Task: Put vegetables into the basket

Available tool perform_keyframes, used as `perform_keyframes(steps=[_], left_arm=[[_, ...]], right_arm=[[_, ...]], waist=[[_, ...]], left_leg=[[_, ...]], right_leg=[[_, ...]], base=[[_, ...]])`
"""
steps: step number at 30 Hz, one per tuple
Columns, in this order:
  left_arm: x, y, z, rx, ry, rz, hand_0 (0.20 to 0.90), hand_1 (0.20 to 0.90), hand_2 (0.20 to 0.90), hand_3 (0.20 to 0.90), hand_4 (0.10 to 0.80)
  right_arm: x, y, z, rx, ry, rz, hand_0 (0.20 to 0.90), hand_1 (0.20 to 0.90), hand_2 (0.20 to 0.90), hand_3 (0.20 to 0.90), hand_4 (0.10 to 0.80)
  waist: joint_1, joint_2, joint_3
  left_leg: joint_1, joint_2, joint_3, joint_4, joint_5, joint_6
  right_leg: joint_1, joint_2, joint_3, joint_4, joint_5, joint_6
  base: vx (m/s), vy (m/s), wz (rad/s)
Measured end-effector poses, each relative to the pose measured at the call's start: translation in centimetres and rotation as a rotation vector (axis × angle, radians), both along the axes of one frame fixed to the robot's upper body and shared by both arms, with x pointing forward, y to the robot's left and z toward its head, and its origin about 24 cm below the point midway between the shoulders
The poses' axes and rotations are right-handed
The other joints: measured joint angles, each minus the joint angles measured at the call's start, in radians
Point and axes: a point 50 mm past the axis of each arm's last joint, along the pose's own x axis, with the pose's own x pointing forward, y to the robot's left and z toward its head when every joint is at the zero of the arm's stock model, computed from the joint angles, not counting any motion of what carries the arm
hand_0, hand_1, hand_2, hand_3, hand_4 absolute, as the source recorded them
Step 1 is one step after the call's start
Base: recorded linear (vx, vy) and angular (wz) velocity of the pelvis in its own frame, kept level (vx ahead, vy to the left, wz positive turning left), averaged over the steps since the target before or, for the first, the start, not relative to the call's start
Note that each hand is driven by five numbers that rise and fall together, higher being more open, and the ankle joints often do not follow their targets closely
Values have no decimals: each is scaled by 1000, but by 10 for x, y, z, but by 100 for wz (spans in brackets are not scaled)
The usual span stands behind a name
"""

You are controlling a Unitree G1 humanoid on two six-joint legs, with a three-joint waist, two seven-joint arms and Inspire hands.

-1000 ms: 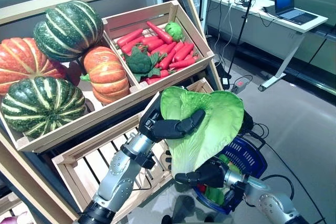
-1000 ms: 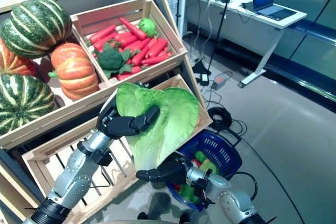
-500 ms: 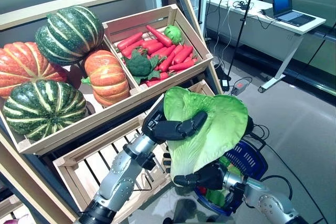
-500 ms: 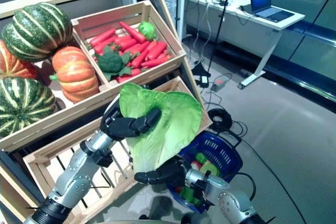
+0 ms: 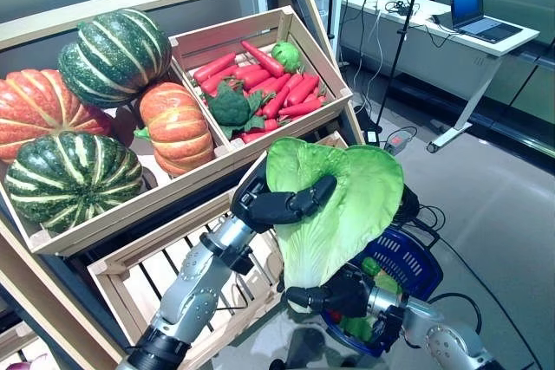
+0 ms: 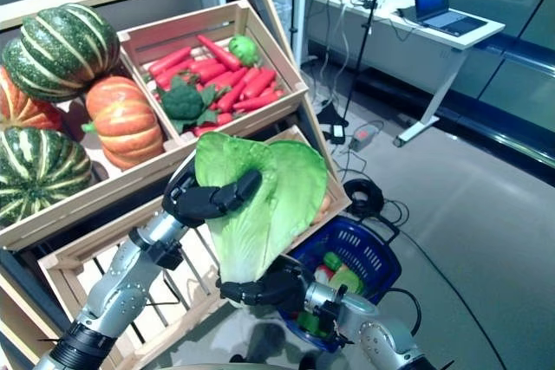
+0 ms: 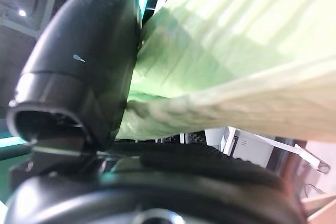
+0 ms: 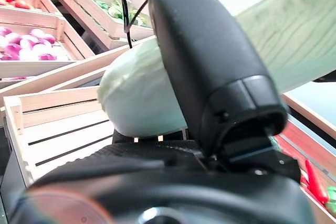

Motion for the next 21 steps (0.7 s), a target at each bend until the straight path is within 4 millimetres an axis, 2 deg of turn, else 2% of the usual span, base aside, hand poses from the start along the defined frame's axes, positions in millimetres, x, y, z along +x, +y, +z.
perform_keyframes(steps=[3, 6, 8, 10, 13, 15, 17, 21], left_arm=[[-6, 6, -10, 18, 48, 26, 900, 900, 900, 900, 800], [-16, 17, -26, 61, 114, 85, 900, 900, 900, 900, 800], [-14, 26, -34, 81, 157, 148, 900, 900, 900, 900, 800], [-7, 38, -40, 87, 196, 253, 900, 900, 900, 900, 800], [1, 52, -46, 90, 236, 398, 900, 900, 900, 900, 800], [6, 56, -40, 66, 215, 461, 900, 900, 900, 900, 800], [14, 55, -35, 47, 193, 490, 900, 900, 900, 900, 800], [41, 42, -9, 17, 101, 476, 900, 900, 900, 900, 800]], right_arm=[[-2, -10, -3, -28, 14, -79, 300, 300, 300, 300, 400], [0, -27, -2, -28, -9, -249, 300, 300, 300, 300, 400], [12, -39, 8, 36, -56, -423, 300, 300, 300, 300, 400], [34, -56, 21, 91, -148, -617, 300, 300, 300, 300, 400], [62, -92, 36, 80, -230, -895, 300, 300, 300, 300, 400], [73, -112, 40, 73, -240, -1042, 300, 300, 300, 300, 400], [81, -124, 39, 87, -207, -1136, 300, 300, 300, 300, 400], [102, -131, 39, 211, -86, -1261, 300, 300, 300, 300, 400]], waist=[[-1, 0, 0], [-3, 4, 1], [-3, 13, 8], [-5, 27, 36], [-7, 44, 111], [-6, 48, 167], [-6, 48, 228], [-6, 49, 370]], left_leg=[[-13, 0, 1, 0, 0, 0], [-54, 1, 1, 1, 4, -2], [-100, 1, 2, 5, 12, -1], [-152, 0, 6, 5, 30, 0], [-197, -1, 8, 6, 45, -1], [-239, 1, 8, 9, 58, -4], [-268, 3, 8, 29, 60, -5], [-342, 5, 4, 77, 60, -6]], right_leg=[[-13, 0, 1, 0, 0, 0], [-57, 1, 2, 1, 3, 2], [-105, 1, 2, 6, 11, -1], [-158, 1, 5, 5, 29, -4], [-206, 1, 8, 7, 44, -7], [-247, 4, 9, 9, 57, -13], [-279, 4, 9, 31, 60, -15], [-350, 0, 8, 83, 56, -21]], base=[[-37, -46, -1], [-190, -65, -2], [-382, -21, -3], [-256, -7, -5], [-246, -20, -3], [-198, -51, -2], [-173, -55, -3], [-197, -88, 0]])
